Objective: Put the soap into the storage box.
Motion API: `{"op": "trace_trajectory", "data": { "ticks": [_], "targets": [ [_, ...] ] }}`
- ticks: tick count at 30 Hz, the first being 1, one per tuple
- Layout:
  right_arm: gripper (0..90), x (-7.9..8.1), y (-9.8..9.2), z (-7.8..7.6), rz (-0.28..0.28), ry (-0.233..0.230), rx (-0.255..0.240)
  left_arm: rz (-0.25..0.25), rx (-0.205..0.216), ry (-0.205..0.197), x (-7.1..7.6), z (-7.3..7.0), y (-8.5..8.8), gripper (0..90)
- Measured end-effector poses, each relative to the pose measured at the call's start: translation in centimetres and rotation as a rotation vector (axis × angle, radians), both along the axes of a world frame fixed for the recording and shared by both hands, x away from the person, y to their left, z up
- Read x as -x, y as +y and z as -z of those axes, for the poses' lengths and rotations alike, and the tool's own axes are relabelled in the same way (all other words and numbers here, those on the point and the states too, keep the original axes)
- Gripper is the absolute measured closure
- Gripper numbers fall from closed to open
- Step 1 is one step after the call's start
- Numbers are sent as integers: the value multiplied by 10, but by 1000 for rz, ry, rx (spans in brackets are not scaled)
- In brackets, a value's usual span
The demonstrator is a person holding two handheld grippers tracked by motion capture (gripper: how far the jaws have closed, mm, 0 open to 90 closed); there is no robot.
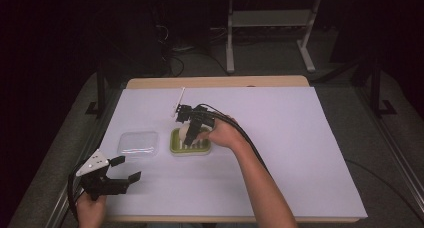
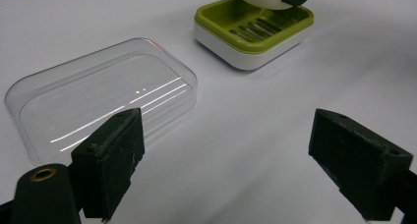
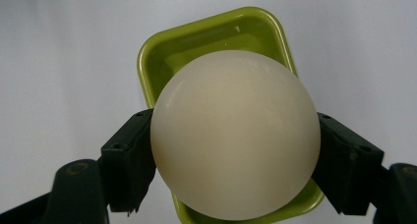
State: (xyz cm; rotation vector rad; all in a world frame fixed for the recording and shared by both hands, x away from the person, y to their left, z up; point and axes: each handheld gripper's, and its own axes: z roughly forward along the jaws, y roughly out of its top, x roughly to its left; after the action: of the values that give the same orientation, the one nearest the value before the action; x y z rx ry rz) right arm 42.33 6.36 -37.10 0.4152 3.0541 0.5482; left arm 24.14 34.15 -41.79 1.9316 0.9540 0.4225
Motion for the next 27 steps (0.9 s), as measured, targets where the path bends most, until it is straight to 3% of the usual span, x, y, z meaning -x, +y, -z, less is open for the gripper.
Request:
{"op": "trace_trajectory", "data": {
  "ticks": [27],
  "targets": [
    [243,-1,7,11,-4,8,34,1,-5,3,0,0,0,128]
  ]
}}
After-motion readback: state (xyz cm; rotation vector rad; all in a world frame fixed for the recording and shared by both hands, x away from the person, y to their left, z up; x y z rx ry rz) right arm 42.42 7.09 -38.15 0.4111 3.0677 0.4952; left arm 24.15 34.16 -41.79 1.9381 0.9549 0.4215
